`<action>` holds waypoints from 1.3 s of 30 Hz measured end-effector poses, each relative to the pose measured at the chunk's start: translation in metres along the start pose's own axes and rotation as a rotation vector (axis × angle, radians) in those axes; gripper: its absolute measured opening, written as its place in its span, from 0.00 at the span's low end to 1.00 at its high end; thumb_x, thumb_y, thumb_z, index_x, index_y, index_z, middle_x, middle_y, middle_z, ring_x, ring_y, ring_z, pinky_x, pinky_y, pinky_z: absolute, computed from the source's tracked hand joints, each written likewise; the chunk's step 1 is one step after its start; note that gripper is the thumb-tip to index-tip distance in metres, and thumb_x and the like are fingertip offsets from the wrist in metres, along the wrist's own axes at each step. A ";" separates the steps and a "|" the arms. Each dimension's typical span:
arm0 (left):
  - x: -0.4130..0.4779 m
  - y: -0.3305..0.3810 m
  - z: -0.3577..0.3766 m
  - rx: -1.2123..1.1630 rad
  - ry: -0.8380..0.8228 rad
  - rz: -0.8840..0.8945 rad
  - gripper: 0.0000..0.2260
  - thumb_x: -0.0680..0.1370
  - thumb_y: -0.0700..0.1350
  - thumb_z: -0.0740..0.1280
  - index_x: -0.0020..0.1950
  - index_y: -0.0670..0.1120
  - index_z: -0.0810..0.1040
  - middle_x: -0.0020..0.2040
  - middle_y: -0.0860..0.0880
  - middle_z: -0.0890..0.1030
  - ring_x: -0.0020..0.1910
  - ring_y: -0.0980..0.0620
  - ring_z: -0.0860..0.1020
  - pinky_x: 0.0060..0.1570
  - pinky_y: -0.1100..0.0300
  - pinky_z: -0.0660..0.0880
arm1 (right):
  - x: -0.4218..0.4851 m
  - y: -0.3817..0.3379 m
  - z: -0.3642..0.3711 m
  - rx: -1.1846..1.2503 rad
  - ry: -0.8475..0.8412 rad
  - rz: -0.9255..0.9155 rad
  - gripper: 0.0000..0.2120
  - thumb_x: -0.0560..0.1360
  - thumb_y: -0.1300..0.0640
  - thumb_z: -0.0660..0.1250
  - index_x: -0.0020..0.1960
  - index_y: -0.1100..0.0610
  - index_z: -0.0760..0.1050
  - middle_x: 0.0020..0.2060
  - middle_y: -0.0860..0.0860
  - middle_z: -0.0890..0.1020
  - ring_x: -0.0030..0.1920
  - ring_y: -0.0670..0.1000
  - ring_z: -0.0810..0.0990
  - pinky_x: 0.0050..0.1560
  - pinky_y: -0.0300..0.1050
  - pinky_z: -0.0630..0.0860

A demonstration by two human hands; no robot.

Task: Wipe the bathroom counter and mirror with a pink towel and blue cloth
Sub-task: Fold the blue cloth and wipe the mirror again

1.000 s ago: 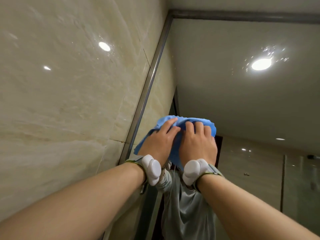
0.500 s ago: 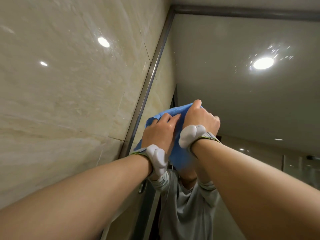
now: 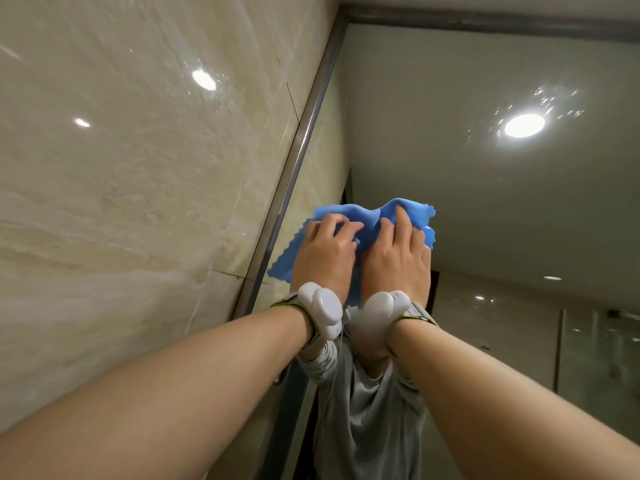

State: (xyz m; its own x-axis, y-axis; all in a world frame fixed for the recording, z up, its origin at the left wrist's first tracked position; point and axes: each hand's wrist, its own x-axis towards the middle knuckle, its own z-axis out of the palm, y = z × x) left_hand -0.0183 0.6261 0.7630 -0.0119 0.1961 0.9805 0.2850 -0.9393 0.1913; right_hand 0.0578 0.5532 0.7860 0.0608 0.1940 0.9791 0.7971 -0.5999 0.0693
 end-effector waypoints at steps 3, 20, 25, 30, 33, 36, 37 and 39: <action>0.002 -0.002 0.005 0.121 -0.020 0.024 0.18 0.84 0.42 0.63 0.74 0.49 0.74 0.71 0.48 0.74 0.63 0.42 0.73 0.60 0.51 0.74 | -0.006 0.005 0.003 -0.045 0.049 -0.043 0.23 0.77 0.54 0.63 0.71 0.59 0.70 0.67 0.59 0.75 0.59 0.62 0.73 0.56 0.54 0.69; 0.013 -0.007 0.031 0.176 0.040 0.120 0.29 0.81 0.49 0.49 0.83 0.49 0.60 0.81 0.47 0.65 0.79 0.43 0.64 0.79 0.48 0.60 | -0.010 0.010 0.031 -0.039 0.103 0.024 0.31 0.83 0.43 0.44 0.82 0.55 0.45 0.61 0.59 0.79 0.66 0.62 0.67 0.76 0.55 0.55; 0.004 -0.012 0.046 0.195 0.086 0.121 0.26 0.85 0.50 0.49 0.83 0.46 0.59 0.83 0.48 0.59 0.82 0.43 0.57 0.81 0.45 0.54 | -0.019 0.022 0.028 -0.028 0.105 -0.014 0.31 0.83 0.41 0.43 0.82 0.53 0.45 0.64 0.58 0.77 0.68 0.60 0.67 0.76 0.53 0.52; -0.008 -0.010 0.042 0.312 0.115 0.130 0.25 0.84 0.52 0.51 0.82 0.51 0.64 0.81 0.48 0.64 0.79 0.44 0.64 0.74 0.48 0.65 | -0.028 0.029 0.027 -0.005 0.088 -0.027 0.31 0.83 0.42 0.48 0.82 0.53 0.46 0.69 0.58 0.73 0.69 0.61 0.67 0.76 0.54 0.53; -0.020 -0.017 0.040 0.298 0.152 0.083 0.22 0.83 0.51 0.56 0.77 0.53 0.71 0.75 0.49 0.71 0.71 0.45 0.70 0.67 0.48 0.70 | -0.041 0.028 0.031 -0.020 0.043 -0.078 0.32 0.83 0.43 0.47 0.82 0.54 0.43 0.70 0.58 0.72 0.70 0.61 0.66 0.76 0.55 0.53; -0.016 -0.006 0.033 0.197 0.215 -0.010 0.17 0.80 0.50 0.58 0.67 0.52 0.78 0.66 0.48 0.76 0.62 0.45 0.73 0.59 0.46 0.74 | -0.045 0.033 0.030 -0.051 0.024 -0.114 0.30 0.83 0.45 0.48 0.82 0.55 0.48 0.70 0.58 0.70 0.67 0.60 0.66 0.73 0.55 0.56; -0.012 -0.002 0.031 0.182 0.213 -0.014 0.16 0.80 0.49 0.58 0.65 0.51 0.78 0.64 0.48 0.77 0.61 0.44 0.74 0.58 0.45 0.74 | -0.042 0.032 0.027 -0.050 0.057 -0.090 0.29 0.82 0.46 0.50 0.80 0.55 0.56 0.67 0.57 0.73 0.64 0.60 0.68 0.69 0.55 0.59; -0.001 0.003 0.033 0.152 0.169 0.037 0.16 0.82 0.46 0.58 0.66 0.48 0.78 0.67 0.46 0.77 0.65 0.43 0.74 0.64 0.45 0.73 | -0.027 0.026 0.021 -0.003 0.164 -0.005 0.25 0.80 0.46 0.52 0.72 0.55 0.70 0.61 0.56 0.77 0.57 0.59 0.70 0.60 0.54 0.63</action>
State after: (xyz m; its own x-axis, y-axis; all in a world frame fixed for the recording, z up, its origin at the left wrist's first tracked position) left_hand 0.0140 0.6320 0.7610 -0.1553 0.1009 0.9827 0.4290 -0.8892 0.1591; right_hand 0.0889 0.5487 0.7570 -0.0423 0.0678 0.9968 0.7951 -0.6018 0.0747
